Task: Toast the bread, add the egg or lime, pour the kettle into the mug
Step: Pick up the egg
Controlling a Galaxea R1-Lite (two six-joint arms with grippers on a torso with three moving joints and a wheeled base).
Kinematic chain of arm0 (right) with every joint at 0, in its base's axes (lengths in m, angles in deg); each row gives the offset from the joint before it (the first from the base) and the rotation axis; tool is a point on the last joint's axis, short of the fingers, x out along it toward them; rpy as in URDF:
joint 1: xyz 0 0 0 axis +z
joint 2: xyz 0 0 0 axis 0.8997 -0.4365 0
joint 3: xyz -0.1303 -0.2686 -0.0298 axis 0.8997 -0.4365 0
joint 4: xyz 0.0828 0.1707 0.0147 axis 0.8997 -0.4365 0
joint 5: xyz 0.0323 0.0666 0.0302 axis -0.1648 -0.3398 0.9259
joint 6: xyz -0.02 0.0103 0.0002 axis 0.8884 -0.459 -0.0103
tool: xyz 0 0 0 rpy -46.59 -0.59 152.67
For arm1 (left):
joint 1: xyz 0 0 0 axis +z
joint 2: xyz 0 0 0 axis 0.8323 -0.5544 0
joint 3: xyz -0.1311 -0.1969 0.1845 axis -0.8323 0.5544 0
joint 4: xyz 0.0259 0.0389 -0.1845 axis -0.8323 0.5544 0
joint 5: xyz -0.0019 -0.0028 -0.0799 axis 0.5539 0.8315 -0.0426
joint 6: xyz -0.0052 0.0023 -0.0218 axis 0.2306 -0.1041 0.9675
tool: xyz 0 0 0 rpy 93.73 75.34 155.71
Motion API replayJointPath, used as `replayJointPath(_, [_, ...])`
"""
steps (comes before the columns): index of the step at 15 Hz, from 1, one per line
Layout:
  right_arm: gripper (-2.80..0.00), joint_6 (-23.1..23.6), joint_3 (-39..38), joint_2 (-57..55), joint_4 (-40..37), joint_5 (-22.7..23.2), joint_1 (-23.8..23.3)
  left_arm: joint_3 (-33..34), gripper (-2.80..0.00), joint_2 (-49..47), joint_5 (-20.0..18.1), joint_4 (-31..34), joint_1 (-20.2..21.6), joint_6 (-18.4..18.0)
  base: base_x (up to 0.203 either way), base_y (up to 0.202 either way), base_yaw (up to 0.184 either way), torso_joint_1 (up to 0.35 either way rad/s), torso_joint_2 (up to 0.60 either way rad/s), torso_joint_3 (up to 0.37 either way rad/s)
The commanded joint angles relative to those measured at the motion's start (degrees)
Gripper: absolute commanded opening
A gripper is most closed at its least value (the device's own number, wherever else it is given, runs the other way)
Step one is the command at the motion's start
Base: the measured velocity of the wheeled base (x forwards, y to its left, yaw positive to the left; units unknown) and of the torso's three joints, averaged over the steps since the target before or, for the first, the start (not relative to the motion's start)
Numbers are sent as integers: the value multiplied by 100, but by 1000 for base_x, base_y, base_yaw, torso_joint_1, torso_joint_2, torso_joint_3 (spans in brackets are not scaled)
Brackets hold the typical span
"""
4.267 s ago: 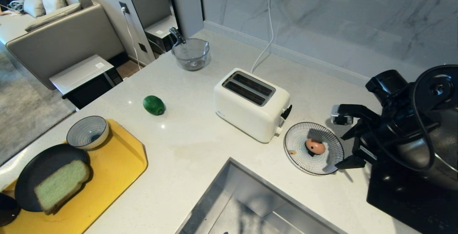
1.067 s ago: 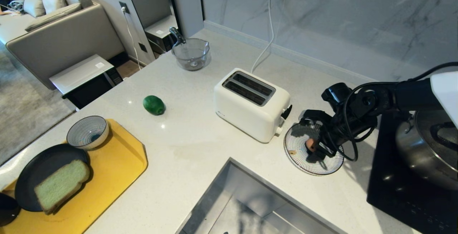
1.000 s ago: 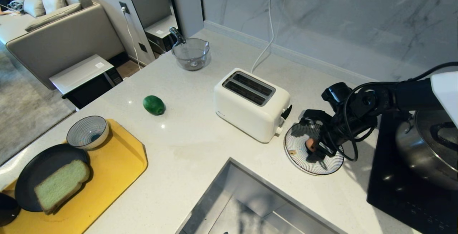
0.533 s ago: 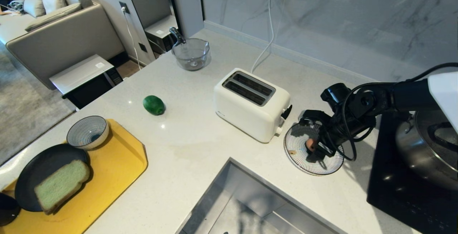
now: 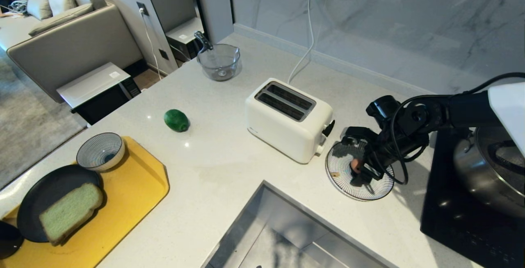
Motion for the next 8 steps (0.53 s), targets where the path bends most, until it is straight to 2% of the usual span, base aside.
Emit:
replayJointPath(1, [0, 56, -18, -18, -17, -5, 6, 97, -280, 13, 4, -1, 1, 5, 0, 0, 0, 0, 0, 0])
replayJointPath(8, [0, 30, -1, -36, -17, -5, 6, 97, -280, 13, 4, -7, 1, 5, 0, 0, 0, 0, 0, 0])
